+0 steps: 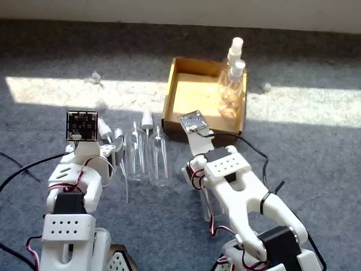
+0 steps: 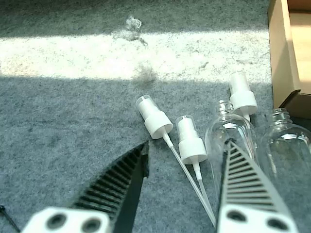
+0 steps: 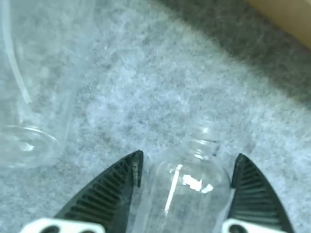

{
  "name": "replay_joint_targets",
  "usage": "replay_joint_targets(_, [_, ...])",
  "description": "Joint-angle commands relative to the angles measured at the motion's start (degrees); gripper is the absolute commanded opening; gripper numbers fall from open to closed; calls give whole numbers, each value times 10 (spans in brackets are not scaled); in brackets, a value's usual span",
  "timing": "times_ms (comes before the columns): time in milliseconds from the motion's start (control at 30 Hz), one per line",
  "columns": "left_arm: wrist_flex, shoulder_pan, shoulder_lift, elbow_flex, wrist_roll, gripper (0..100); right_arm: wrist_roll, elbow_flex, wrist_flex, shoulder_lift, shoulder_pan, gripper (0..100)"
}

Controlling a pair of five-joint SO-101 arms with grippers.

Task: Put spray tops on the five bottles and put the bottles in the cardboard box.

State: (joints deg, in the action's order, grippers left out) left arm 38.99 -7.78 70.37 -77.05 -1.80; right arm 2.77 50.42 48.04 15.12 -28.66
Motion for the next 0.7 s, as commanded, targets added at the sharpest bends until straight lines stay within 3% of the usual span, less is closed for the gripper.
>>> replay_joint_targets(0, [-11, -7, 11, 2, -7, 234, -4, -1, -7, -1, 2, 182])
replay_joint_targets(333, [-11, -9, 11, 4, -7, 234, -4, -6, -5, 6, 6, 148])
replay_joint_targets(533, [-10, -48, 6, 47, -7, 234, 0, -6, -4, 28, 48, 82])
replay_joint_targets(667, [45, -53, 5, 87, -7, 234, 2, -1, -5, 125, 50, 67])
